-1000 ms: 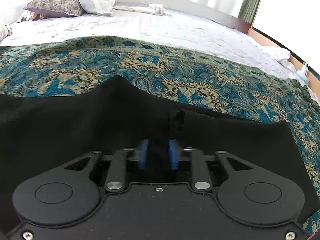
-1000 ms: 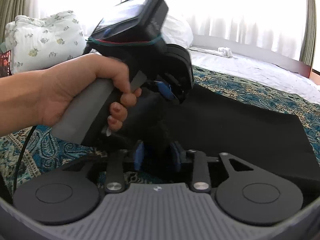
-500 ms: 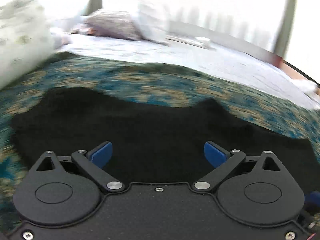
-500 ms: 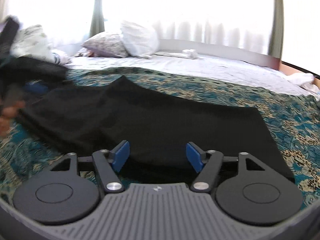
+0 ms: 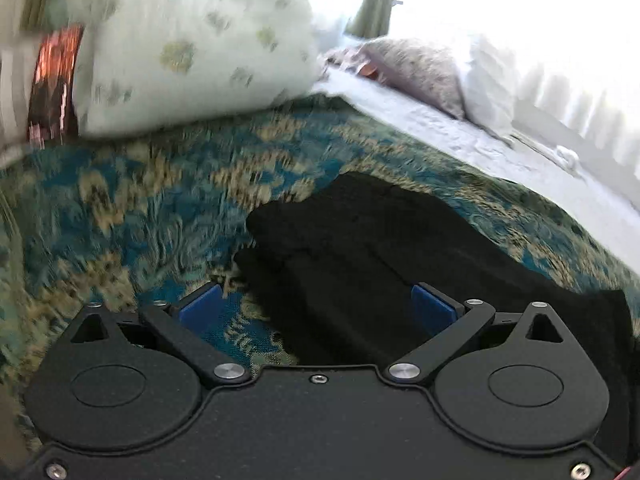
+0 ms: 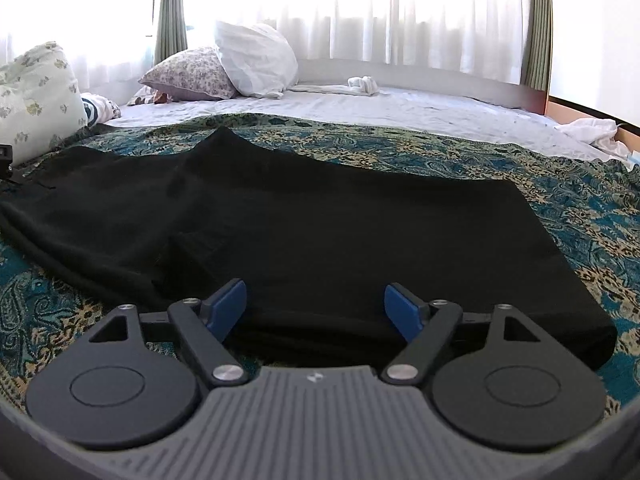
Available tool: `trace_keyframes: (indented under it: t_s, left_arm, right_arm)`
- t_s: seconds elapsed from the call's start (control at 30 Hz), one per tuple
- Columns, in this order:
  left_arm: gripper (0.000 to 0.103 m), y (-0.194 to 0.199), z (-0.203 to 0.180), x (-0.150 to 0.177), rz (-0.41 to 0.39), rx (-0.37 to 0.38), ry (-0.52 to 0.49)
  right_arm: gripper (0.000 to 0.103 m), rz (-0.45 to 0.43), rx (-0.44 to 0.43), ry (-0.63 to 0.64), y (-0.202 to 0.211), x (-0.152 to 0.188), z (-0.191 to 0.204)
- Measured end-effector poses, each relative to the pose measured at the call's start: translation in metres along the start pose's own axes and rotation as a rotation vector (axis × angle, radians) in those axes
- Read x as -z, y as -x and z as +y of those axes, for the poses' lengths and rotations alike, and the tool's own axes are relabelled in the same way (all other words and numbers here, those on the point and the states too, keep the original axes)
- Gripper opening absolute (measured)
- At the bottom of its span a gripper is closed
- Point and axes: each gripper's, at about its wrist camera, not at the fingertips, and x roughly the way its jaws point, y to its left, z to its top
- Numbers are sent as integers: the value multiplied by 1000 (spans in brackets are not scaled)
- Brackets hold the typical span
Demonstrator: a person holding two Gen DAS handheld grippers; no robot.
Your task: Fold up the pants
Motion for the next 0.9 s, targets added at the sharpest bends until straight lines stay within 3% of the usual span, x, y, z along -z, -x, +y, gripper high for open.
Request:
trace_keyframes:
  t_s: [0.07,0.23,0.27,0.3,0.33,0.37,0.47,0.63,0.7,0.77,0.9]
  left_arm:
    - [102,-20,6,-3,79,27,58]
    - [102,-36,4,-4,33,49,89]
    - [91,-39,4,-5,30,75,96]
    - [67,-40,1,-4,27,73,86]
    - [51,-38,-5,-2,13,7,43]
    - [41,-36,-11,0,0,-52,-3]
    - [11,-14,-26,4,-61,-60,-54]
    - [8,51,-80,-6,-188,133,-137]
    - [0,89,-125,0,-248,248,-241]
    - [0,131,-170,17,-294,419,-361]
    - [0,197,-271,86,-324,648,-669]
  right_arm:
    - [87,-4,0,2,0,1,1]
    - [87,-13,1,5,-1,3,1]
    - [87,-14,-1,2,0,3,0]
    - [87,-17,-2,-3,2,3,0]
    - [87,-20,-3,-11,4,2,-1]
    - [88,-26,-7,-23,7,1,-4]
    - [88,-64,-22,-96,20,-4,-18]
    - [88,-74,-31,-232,40,-12,-59]
    - [88,-96,-13,-279,50,-14,-79]
    - [88,-124,13,-326,61,-15,-99]
    - [88,-164,83,-388,78,-16,-132]
